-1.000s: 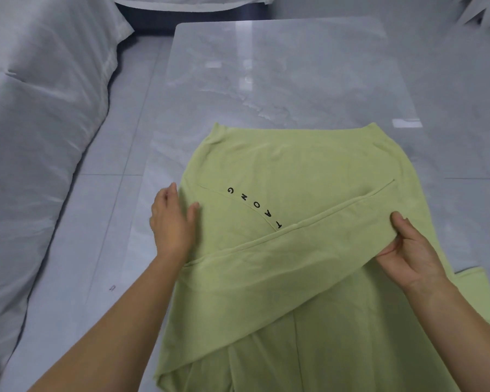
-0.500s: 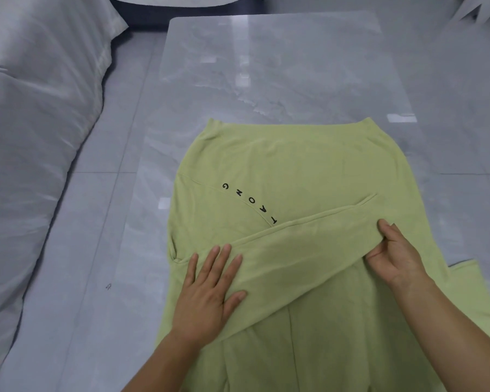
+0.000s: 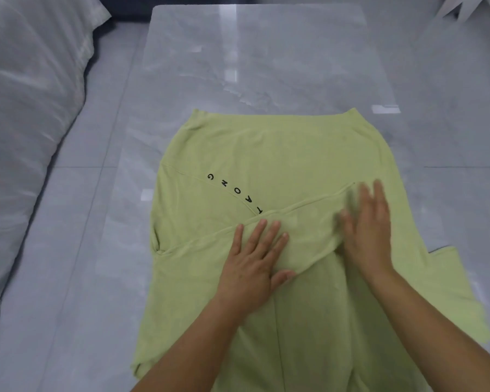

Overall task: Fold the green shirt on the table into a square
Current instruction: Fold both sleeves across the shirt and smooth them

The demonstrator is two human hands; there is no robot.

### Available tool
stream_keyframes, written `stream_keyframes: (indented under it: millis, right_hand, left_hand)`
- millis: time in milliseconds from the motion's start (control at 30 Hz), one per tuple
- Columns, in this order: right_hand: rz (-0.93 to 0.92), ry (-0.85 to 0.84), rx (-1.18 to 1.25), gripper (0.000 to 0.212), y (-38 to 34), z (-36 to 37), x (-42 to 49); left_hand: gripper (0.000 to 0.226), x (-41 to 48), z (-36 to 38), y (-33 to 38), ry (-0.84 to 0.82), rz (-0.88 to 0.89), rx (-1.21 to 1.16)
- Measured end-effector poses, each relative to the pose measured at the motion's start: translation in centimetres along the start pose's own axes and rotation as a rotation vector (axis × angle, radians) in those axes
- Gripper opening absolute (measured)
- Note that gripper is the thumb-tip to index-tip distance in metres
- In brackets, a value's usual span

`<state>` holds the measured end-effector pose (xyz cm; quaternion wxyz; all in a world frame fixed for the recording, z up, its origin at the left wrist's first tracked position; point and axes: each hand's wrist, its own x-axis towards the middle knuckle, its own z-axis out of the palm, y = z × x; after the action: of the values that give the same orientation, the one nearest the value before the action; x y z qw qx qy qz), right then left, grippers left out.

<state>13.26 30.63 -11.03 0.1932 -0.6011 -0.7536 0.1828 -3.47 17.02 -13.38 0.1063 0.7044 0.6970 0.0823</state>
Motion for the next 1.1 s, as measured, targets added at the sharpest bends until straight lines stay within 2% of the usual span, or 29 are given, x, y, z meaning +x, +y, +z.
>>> stream_keyframes:
  millis: [67, 167, 233, 333, 533, 633, 867, 933, 1000, 1100]
  right_hand:
    - [-0.178, -0.115, -0.185, 0.064, 0.2, 1.6, -1.2]
    - [-0.153, -0.207, -0.323, 0.075, 0.7, 3.3, -2.1]
    - [-0.141, -0.205, -0.361, 0.074, 1.1, 3.8, -2.1]
    - [-0.137, -0.205, -0.382, 0.071, 1.3, 3.8, -2.0]
    - [-0.141, -0.167, -0.406, 0.064, 1.5, 4.0, -1.8]
    - [-0.129, -0.182, -0.395, 0.067, 1.1, 3.9, -1.8]
    - [-0.081, -0.477, -0.289, 0.095, 0.7, 1.4, -0.7]
    - [-0.043, -0.402, -0.132, 0.093, 1.5, -0.6, -1.7]
    - [0.063, -0.196, 0.044, 0.081, 3.0, -3.1, -4.5]
    - [0.44, 0.033, 0.166, 0.076, 7.3, -7.2, -10.1]
  left_hand:
    - [0.068, 0.2, 0.7, 0.0, -0.029, -0.028, 0.002]
    - [0.068, -0.1, 1.1, 0.1, -0.022, -0.039, 0.002]
    - [0.069, 0.2, 0.7, 0.3, -0.009, -0.061, 0.009]
    - [0.069, 0.8, 0.0, 0.8, -0.006, -0.126, -0.013]
    - [0.067, 1.1, 0.9, 0.2, -0.008, -0.098, 0.014]
    - [0.068, 1.1, 0.7, 0.4, -0.012, -0.112, 0.011]
    - [0.067, 0.5, -0.4, 0.0, -0.086, -0.087, 0.048]
    - [0.062, -1.4, -1.1, 0.4, -0.016, -0.078, 0.024]
    - [0.059, -4.5, -1.1, 1.0, 0.046, -0.127, -0.033]
    - [0.061, -8.3, 0.3, 1.2, -0.048, -0.137, -0.003]
